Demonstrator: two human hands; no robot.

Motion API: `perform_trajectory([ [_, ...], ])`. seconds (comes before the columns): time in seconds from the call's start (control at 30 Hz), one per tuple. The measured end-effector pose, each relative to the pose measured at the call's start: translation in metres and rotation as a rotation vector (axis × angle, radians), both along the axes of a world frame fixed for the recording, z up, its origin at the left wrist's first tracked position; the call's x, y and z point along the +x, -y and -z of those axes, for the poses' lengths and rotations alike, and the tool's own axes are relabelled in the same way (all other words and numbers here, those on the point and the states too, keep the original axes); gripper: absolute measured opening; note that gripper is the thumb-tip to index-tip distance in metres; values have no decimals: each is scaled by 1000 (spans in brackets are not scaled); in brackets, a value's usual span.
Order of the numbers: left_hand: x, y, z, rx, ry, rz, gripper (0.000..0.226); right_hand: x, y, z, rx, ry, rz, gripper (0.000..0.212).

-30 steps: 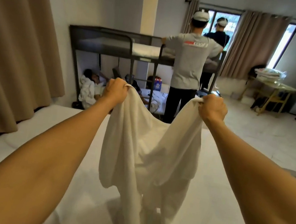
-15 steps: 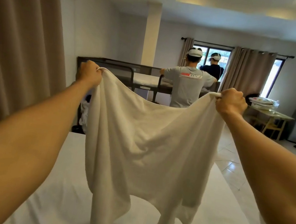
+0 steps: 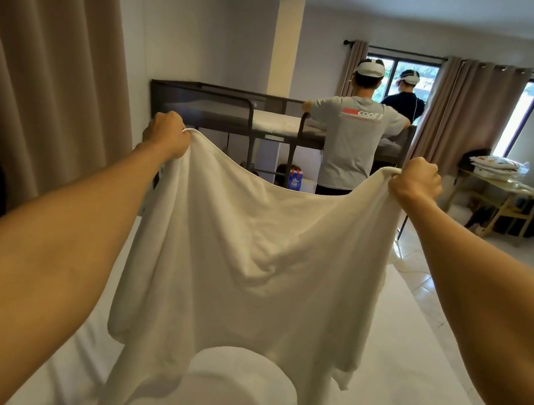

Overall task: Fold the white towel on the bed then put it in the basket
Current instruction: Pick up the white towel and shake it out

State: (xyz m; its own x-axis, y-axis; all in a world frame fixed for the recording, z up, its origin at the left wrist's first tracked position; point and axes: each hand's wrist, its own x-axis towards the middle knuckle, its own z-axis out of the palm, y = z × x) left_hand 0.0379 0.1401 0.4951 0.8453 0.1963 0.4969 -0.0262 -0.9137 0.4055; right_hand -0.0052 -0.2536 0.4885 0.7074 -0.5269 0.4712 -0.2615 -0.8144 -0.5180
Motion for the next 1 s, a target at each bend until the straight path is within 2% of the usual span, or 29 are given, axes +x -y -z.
perform_trajectory([
  [0.47,-1,0,26,-12,-105,-33,27,8,-6,23,-8,-59,-9,24],
  [0.67,2,21,42,-54,-212,-25,33,13,-15,38,62,-91,3,28],
  [0.83,6,52,91,-71,-346,35,44,17,-35,76,116,-180,-64,34],
  [1.0,1,78,167,-190,-544,56,45,11,-62,151,178,-295,-106,32],
])
